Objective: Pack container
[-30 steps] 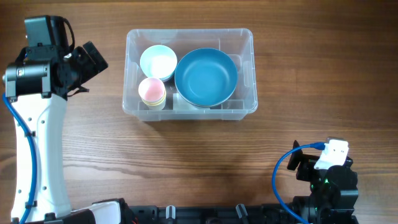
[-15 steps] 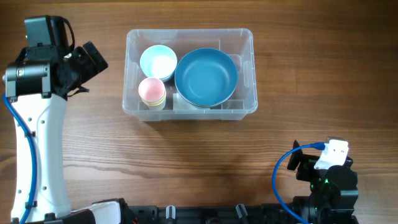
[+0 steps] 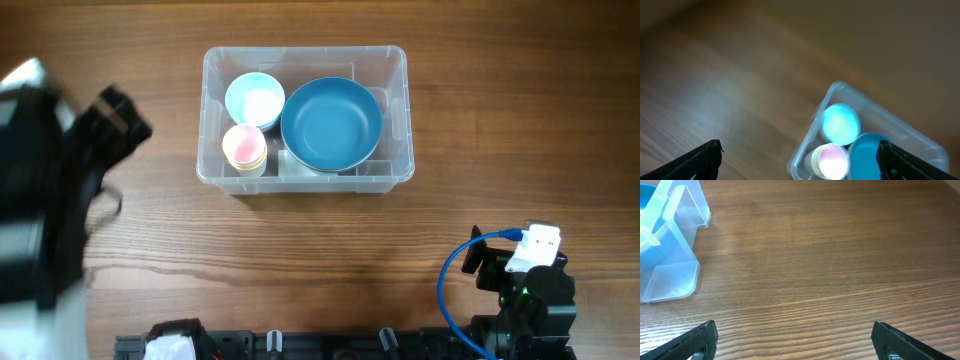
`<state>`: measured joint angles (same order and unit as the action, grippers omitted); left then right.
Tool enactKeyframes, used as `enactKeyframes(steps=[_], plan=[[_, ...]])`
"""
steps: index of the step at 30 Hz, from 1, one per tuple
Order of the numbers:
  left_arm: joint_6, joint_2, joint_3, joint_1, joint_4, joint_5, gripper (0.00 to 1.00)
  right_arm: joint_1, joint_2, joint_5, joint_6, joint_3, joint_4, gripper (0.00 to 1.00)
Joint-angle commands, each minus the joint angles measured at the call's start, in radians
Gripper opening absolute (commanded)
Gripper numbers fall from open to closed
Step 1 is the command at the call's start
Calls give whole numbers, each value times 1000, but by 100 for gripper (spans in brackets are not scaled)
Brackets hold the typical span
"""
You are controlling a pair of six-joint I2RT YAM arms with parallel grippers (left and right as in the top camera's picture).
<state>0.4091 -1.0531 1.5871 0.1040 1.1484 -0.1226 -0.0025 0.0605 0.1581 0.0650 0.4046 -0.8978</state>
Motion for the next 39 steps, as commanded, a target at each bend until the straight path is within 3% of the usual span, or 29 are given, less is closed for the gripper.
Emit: enactKeyframes(steps=[1, 6, 11, 17, 31, 39], plan=[[-16, 235, 7, -2, 34, -19, 100, 5, -1, 10, -10, 8, 2, 100], [-14, 510, 2, -2, 38, -60, 100, 5, -1, 10, -10, 8, 2, 100], [-8, 750, -69, -2, 59, 16, 100, 5, -1, 10, -10, 8, 2, 100], [5, 962, -387, -2, -5, 56, 100, 5, 0, 10, -10, 8, 2, 100], [48, 1049, -1201, -2, -705, 66, 100, 5, -1, 10, -10, 8, 2, 100], [47, 1050, -1441, -2, -823, 66, 100, 5, -1, 10, -10, 8, 2, 100]])
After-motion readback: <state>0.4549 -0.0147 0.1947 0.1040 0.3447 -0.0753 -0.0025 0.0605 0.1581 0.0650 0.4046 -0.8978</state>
